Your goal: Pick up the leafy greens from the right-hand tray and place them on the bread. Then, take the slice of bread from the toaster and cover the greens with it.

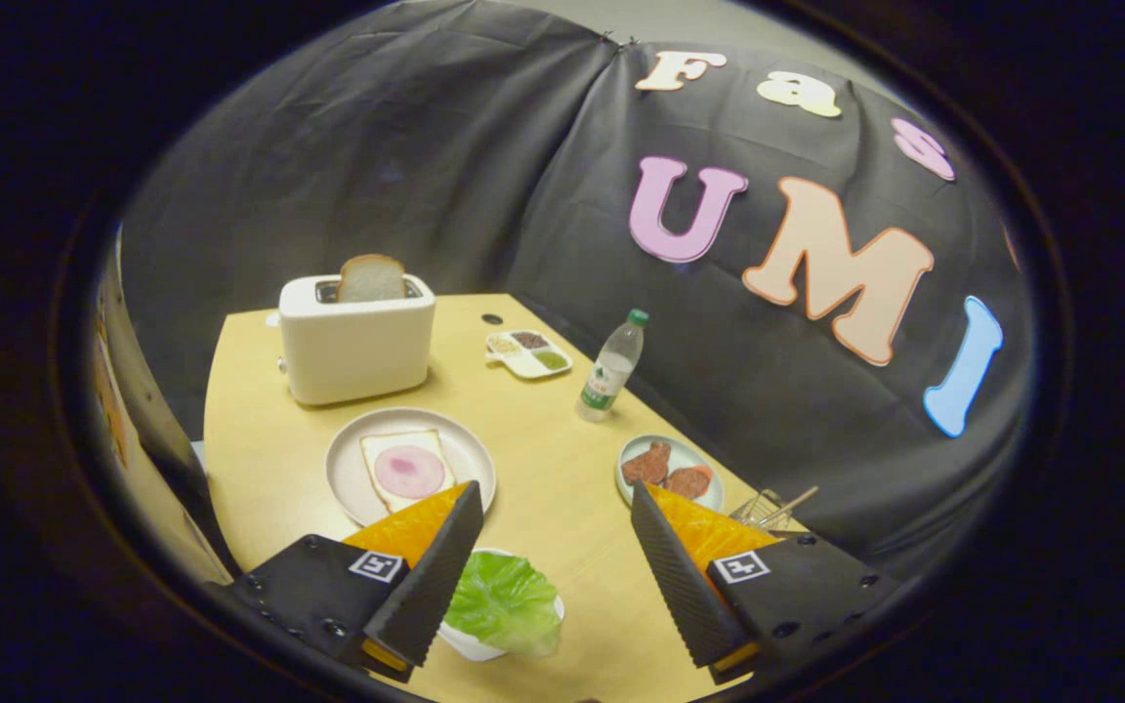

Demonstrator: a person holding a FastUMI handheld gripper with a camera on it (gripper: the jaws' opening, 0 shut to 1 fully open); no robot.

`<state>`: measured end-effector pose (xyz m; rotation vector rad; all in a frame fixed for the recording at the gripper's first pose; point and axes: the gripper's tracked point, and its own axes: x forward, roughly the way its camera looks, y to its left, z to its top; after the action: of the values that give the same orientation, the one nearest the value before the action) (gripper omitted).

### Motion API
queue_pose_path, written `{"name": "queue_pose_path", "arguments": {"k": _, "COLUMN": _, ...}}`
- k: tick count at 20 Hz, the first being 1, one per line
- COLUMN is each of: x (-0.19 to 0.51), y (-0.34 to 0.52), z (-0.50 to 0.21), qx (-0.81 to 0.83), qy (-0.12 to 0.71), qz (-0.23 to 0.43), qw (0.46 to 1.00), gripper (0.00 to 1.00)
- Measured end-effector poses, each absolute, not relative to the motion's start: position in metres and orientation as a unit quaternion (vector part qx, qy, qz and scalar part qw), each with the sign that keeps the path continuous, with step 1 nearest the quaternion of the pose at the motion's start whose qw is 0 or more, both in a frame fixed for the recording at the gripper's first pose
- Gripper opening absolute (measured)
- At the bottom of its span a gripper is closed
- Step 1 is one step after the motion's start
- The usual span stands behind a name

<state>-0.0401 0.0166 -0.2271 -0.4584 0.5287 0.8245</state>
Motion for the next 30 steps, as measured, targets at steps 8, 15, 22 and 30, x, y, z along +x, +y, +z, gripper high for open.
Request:
{"name": "queue_pose_path", "arguments": {"k": 8, "x": -0.058, "y": 0.008, "z": -0.298, "qx": -0.249, "qy": 0.323, "qz": 0.444, "qw": 0.798, "gripper": 0.99}}
{"name": "queue_pose_path", "arguments": {"k": 15, "x": -0.081, "y": -0.008, "z": -0.352, "qx": -0.259, "qy": 0.403, "qz": 0.473, "qw": 0.739, "gripper": 0.99}}
{"name": "queue_pose_path", "arguments": {"k": 22, "x": -0.094, "y": -0.013, "z": -0.393, "qx": -0.265, "qy": 0.430, "qz": 0.479, "qw": 0.718, "gripper": 0.99}}
{"name": "queue_pose_path", "arguments": {"k": 30, "x": -0.103, "y": -0.024, "z": -0.426, "qx": -0.238, "qy": 0.476, "qz": 0.476, "qw": 0.700, "gripper": 0.83}}
